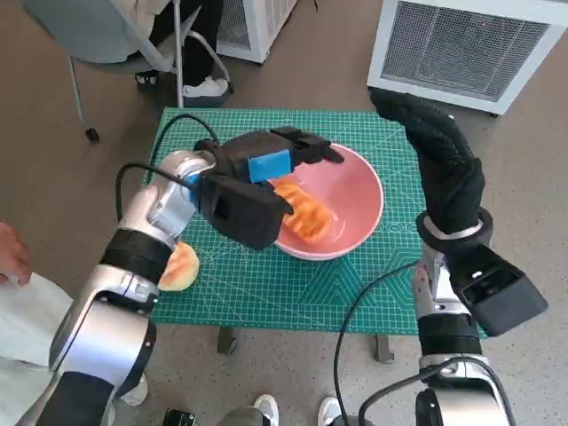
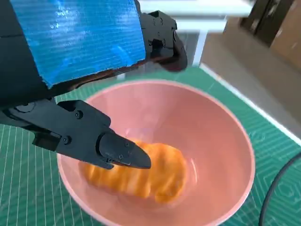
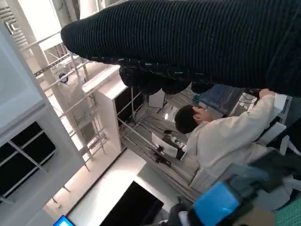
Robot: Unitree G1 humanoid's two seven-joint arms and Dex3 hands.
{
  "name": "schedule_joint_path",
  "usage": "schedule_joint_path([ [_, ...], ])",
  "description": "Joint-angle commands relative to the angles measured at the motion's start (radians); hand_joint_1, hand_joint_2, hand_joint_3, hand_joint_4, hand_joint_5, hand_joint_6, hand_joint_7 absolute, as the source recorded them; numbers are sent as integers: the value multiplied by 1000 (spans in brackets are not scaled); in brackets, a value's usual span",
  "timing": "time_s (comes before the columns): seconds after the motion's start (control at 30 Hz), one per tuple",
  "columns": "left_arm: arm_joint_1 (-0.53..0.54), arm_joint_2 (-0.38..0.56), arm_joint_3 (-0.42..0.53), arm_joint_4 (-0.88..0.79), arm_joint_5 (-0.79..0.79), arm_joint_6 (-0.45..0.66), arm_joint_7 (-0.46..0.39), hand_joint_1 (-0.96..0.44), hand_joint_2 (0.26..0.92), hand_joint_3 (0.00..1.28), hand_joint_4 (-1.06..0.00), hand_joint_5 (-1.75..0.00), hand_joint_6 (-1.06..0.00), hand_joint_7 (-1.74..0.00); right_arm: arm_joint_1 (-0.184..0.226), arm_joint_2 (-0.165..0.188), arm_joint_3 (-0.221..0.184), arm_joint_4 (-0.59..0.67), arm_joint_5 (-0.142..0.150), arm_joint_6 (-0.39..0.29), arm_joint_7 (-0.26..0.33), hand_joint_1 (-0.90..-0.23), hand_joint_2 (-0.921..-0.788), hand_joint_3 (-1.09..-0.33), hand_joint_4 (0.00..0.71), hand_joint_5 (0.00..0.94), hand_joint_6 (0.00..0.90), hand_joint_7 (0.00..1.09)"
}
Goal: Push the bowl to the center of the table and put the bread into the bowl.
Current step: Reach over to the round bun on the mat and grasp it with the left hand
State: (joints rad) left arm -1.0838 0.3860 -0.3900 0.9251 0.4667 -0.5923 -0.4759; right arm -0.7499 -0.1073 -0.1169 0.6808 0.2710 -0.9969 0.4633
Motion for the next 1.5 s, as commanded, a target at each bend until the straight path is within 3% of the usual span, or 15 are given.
schedule_joint_path([
  [0.03,55,52,35,-82,-30,-25,4,-188,858,27,-4,0,-29,-414,25,13,2,1,-2,9,-6,-587,-921,-773,302,77,-1,714],
  [0.23,149,138,107,-239,-80,-84,19,-219,869,6,-87,-13,-152,-281,30,22,7,-5,5,15,0,-589,-921,-775,298,76,-1,716],
  [0.47,350,277,242,-548,-236,-9,-75,-161,854,0,-200,-8,-326,-134,40,23,12,-23,11,26,5,-589,-921,-777,294,75,-1,721],
  [0.73,592,444,378,-754,-363,149,-194,-168,849,0,-199,-1,-340,-86,50,21,12,-41,13,35,3,-580,-921,-778,294,76,-1,722],
  [0.93,740,515,453,-859,-382,241,-228,-165,837,0,-192,0,-339,-63,48,22,12,-40,10,38,0,-576,-921,-779,295,77,-1,722],
  [1.23,885,549,505,-928,-348,298,-225,-167,831,0,-188,0,-341,-37,40,25,14,-27,8,36,5,-584,-921,-781,294,78,-1,722],
  [1.5,910,526,481,-893,-317,276,-198,-166,831,0,-192,-1,-344,-24,36,23,16,-27,14,45,14,-587,-921,-785,291,80,-1,729],
])
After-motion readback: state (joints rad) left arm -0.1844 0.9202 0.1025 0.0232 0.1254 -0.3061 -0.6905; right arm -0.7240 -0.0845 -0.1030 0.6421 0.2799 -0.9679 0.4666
